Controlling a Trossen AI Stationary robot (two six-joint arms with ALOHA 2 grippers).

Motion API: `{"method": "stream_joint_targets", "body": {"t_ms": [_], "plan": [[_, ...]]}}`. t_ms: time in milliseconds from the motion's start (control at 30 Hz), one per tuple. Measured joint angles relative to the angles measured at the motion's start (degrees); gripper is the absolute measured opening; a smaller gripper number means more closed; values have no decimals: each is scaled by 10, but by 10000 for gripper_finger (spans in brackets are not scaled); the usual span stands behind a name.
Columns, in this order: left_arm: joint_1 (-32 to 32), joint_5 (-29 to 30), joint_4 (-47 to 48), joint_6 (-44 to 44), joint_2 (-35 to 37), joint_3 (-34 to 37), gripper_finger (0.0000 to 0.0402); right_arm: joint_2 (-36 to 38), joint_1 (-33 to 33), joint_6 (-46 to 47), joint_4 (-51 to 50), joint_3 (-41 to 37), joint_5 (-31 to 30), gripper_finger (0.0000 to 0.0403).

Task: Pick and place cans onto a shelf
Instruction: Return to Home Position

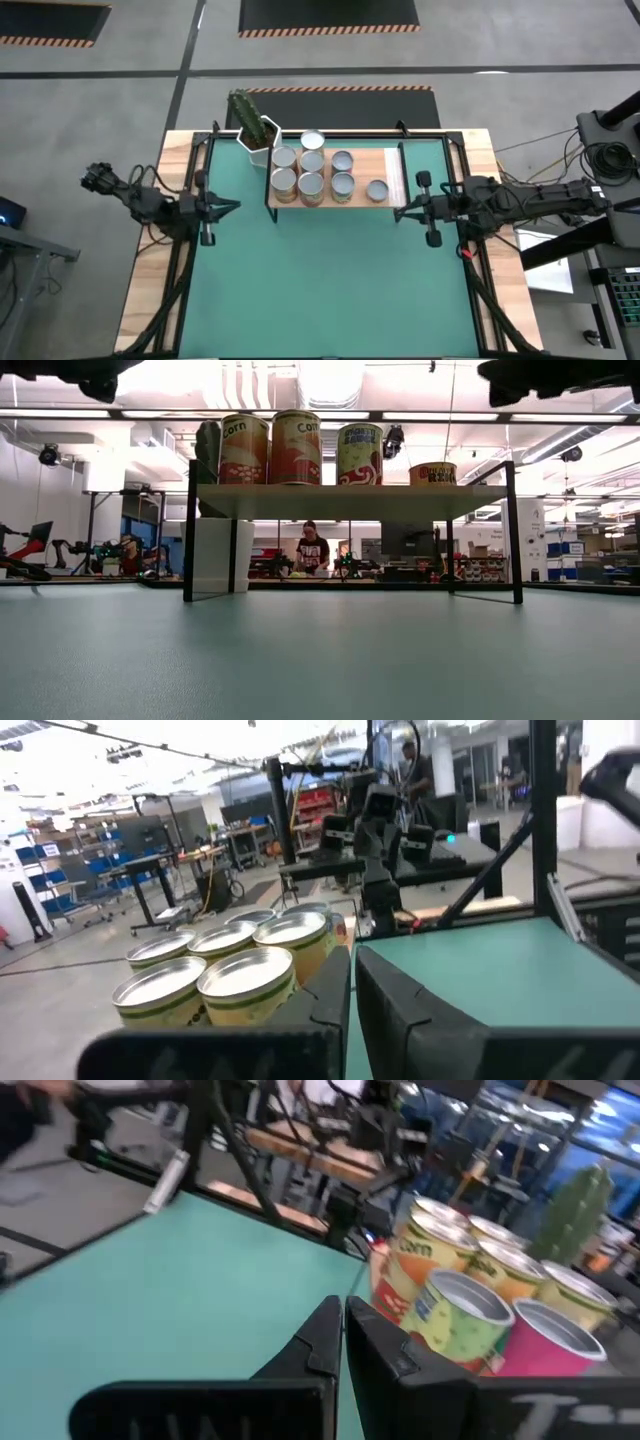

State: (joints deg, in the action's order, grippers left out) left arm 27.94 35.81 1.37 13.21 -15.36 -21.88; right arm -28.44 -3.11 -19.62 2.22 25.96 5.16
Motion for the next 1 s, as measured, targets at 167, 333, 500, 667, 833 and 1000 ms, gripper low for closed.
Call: {"method": "stream_joint_targets", "body": {"t_ms": [167,333,500,667,833,1000], "plan": [[0,-10,0,0,55,22,1,30,0,-1,-5,-8,13,9],[0,-11,2,6,109,42,0,61,0,-5,-10,-23,13,9],[0,-11,2,8,153,61,0,97,0,3,-52,-29,12,9],[0,-8,5,-9,152,90,0,141,0,23,-108,-31,9,9],[0,-7,-38,-37,154,137,0,202,0,4,-113,-57,9,9],[0,-5,-171,-11,154,201,0,282,0,-20,-99,-103,8,9]]}}
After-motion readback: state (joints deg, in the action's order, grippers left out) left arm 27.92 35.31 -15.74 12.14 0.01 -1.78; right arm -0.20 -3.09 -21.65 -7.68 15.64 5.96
